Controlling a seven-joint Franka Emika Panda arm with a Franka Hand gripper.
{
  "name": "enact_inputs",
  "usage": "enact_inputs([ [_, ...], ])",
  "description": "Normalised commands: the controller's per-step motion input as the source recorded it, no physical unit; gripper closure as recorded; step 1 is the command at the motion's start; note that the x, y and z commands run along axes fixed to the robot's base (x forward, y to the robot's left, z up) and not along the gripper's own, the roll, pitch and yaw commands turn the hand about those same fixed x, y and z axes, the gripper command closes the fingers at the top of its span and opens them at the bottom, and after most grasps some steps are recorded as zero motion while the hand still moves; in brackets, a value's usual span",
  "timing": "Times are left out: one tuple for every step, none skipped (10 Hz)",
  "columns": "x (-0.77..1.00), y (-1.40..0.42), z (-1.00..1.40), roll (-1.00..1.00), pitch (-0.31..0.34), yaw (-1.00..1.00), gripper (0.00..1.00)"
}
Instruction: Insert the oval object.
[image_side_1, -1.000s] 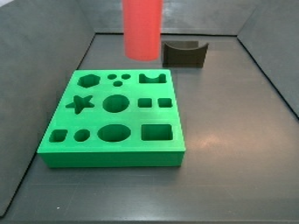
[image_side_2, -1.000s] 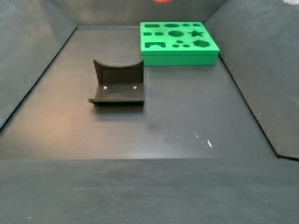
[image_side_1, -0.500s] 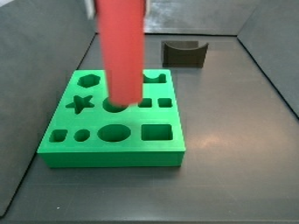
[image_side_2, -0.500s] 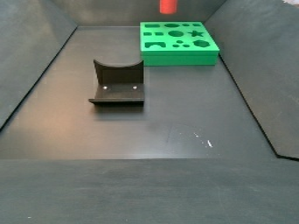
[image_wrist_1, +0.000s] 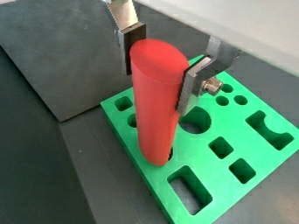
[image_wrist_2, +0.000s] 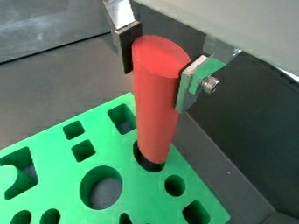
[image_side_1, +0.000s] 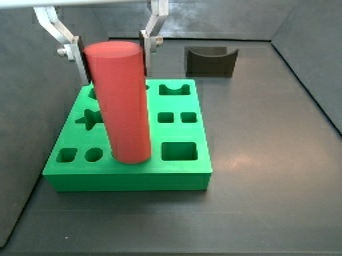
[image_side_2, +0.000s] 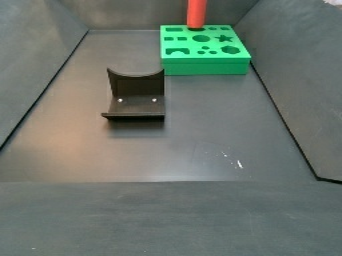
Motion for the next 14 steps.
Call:
enact_inputs([
  [0.0,0.14,-0.13,0.1,0.0,-0.03,1.0],
  [0.0,0.19,-0.07,0.08,0.0,-0.03,1.0],
  [0.0,0.1,-0.13,0.04,0.0,-0.01,1.0],
  [0.0,-0.07,-0.39,0.0,-0.059,0.0,1.0],
  [0.17,-0.2,-0.45,0.0,-0.046,-0.01,1.0],
  [0.0,-0.21,-0.41,0.0,-0.104,0.0,1.0],
  [-0.31,-0.09,-0.23,0.0,-0.091,0.03,1.0],
  [-0.28,0.0,-0.17,0.0,-0.069,0.02,1.0],
  [-0.16,0.0,-0.2,0.02,-0.053,0.0,1.0],
  [0.0,-0.02,-0.33,0.02,-0.041,0.0,1.0],
  [0.21,-0.13,-0.43,0.0,-0.039,0.0,1.0],
  [0.06,-0.16,-0.41,0.0,-0.093,0.0,1.0],
  [0.0,-0.11,-0.33,0.0,-0.109,0.0,1.0],
  [0.0,-0.09,-0.32,0.0,-0.1,0.0,1.0],
])
